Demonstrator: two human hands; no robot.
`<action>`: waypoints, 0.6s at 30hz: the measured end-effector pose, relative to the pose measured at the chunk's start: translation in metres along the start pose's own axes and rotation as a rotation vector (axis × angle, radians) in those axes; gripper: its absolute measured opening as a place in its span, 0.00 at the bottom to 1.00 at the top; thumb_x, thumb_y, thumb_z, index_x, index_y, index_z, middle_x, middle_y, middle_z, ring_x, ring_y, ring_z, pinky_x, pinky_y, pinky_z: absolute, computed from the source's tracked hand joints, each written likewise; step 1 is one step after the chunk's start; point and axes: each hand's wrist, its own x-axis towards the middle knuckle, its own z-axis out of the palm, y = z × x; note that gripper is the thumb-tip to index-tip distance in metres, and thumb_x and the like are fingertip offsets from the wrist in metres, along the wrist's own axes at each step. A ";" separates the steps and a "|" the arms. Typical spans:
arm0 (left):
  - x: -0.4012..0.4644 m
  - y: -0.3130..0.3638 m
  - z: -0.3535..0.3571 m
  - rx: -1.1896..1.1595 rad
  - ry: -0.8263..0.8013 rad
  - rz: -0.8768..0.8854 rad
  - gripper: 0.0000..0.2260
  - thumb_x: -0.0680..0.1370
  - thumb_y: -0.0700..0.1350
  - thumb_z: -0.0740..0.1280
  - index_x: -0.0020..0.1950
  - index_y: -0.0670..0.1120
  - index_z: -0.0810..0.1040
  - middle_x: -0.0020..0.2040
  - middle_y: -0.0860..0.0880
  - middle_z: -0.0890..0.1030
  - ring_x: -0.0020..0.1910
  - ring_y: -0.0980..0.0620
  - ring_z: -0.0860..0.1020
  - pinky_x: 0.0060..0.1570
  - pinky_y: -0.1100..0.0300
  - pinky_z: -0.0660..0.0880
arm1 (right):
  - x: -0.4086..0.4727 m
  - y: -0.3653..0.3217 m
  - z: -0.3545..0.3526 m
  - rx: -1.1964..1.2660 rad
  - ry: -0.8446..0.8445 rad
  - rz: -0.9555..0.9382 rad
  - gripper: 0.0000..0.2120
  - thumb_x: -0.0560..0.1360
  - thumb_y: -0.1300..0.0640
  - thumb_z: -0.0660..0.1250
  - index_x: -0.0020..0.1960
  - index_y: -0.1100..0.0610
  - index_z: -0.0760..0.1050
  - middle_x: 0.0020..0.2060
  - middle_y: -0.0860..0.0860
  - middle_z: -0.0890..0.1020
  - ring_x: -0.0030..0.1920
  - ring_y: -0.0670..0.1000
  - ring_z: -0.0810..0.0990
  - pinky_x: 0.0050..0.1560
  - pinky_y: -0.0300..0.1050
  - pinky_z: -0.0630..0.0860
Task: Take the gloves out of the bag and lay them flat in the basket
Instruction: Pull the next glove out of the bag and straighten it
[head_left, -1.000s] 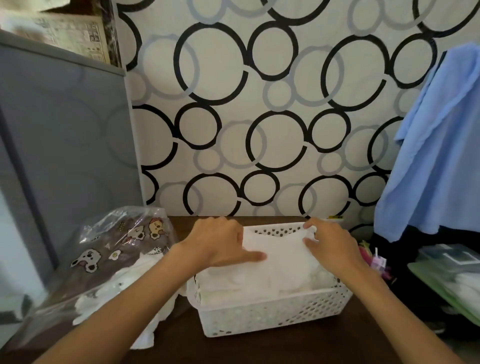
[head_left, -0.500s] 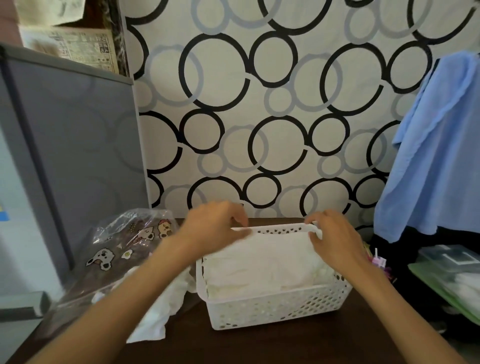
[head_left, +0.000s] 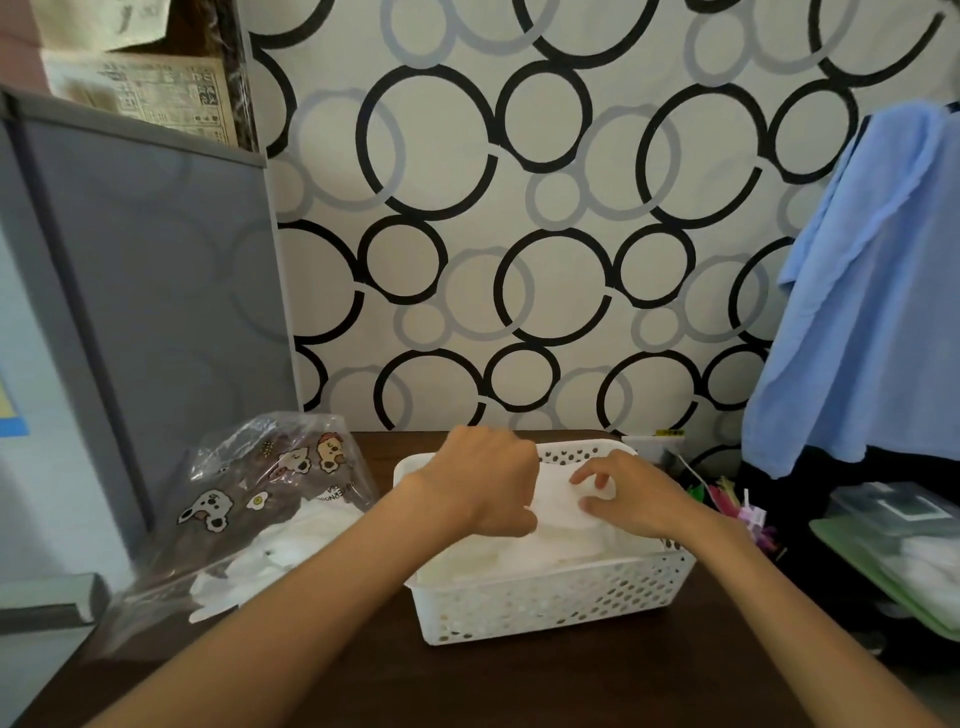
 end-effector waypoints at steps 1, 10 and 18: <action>-0.002 0.002 -0.002 0.014 -0.020 0.041 0.10 0.74 0.54 0.68 0.49 0.49 0.81 0.45 0.51 0.79 0.44 0.51 0.76 0.36 0.61 0.66 | 0.000 -0.001 0.001 -0.011 0.002 -0.006 0.15 0.76 0.51 0.66 0.62 0.46 0.74 0.59 0.48 0.75 0.57 0.48 0.73 0.60 0.44 0.70; -0.016 -0.048 0.009 -0.164 -0.244 -0.217 0.33 0.75 0.70 0.54 0.76 0.56 0.59 0.76 0.52 0.62 0.72 0.49 0.63 0.70 0.46 0.63 | -0.009 0.002 -0.015 0.059 0.067 -0.107 0.19 0.77 0.57 0.65 0.65 0.44 0.70 0.63 0.50 0.70 0.59 0.48 0.70 0.61 0.45 0.68; -0.020 -0.045 0.067 0.036 -0.485 -0.175 0.36 0.78 0.68 0.49 0.78 0.53 0.38 0.79 0.50 0.45 0.78 0.49 0.47 0.74 0.44 0.36 | 0.000 0.013 0.010 -0.039 -0.344 -0.007 0.35 0.75 0.53 0.67 0.75 0.44 0.53 0.75 0.50 0.52 0.75 0.54 0.49 0.74 0.53 0.51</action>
